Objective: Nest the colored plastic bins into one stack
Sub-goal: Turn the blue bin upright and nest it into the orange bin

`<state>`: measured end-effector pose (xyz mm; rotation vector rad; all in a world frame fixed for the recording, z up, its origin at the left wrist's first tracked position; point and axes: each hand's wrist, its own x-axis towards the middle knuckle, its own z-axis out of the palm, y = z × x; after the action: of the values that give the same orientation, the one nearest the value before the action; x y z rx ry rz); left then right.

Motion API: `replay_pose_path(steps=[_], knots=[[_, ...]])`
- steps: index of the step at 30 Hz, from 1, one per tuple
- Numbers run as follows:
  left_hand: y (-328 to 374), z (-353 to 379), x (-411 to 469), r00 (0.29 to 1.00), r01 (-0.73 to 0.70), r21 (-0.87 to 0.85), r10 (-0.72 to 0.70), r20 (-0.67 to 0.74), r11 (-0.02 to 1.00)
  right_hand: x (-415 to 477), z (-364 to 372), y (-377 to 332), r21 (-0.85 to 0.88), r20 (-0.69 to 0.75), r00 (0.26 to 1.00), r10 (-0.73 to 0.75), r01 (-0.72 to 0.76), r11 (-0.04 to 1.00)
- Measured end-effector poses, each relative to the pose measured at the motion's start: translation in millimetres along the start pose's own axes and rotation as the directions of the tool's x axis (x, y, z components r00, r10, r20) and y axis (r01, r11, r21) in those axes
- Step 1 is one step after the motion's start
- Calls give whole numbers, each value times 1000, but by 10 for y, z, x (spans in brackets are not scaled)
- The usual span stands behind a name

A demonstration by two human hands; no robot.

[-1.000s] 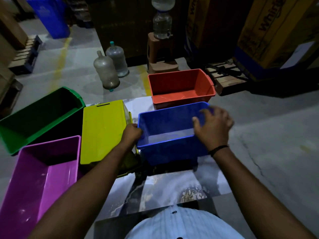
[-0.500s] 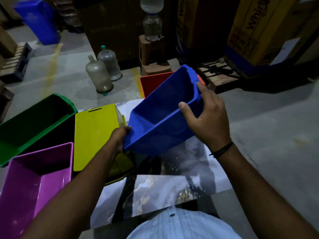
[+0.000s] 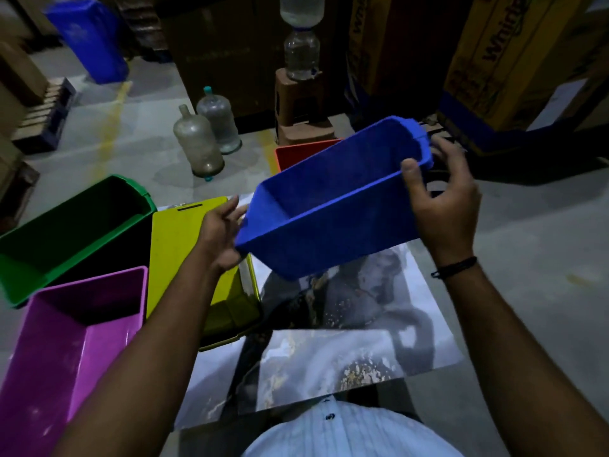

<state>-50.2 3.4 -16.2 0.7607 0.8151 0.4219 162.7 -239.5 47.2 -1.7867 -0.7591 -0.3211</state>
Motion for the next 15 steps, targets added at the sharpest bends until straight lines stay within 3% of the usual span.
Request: replay_pose_path(steps=[8, 11, 15], knots=[[556, 401, -57, 968, -250, 238, 235, 90, 938, 289, 14, 219, 143, -85, 967, 240, -227, 963], [648, 480, -16, 927, -364, 312, 308, 213, 878, 365, 69, 226, 134, -55, 971, 232, -223, 965], [728, 639, 36, 874, -480, 429, 374, 310, 765, 483, 143, 336, -18, 64, 991, 117, -116, 993]])
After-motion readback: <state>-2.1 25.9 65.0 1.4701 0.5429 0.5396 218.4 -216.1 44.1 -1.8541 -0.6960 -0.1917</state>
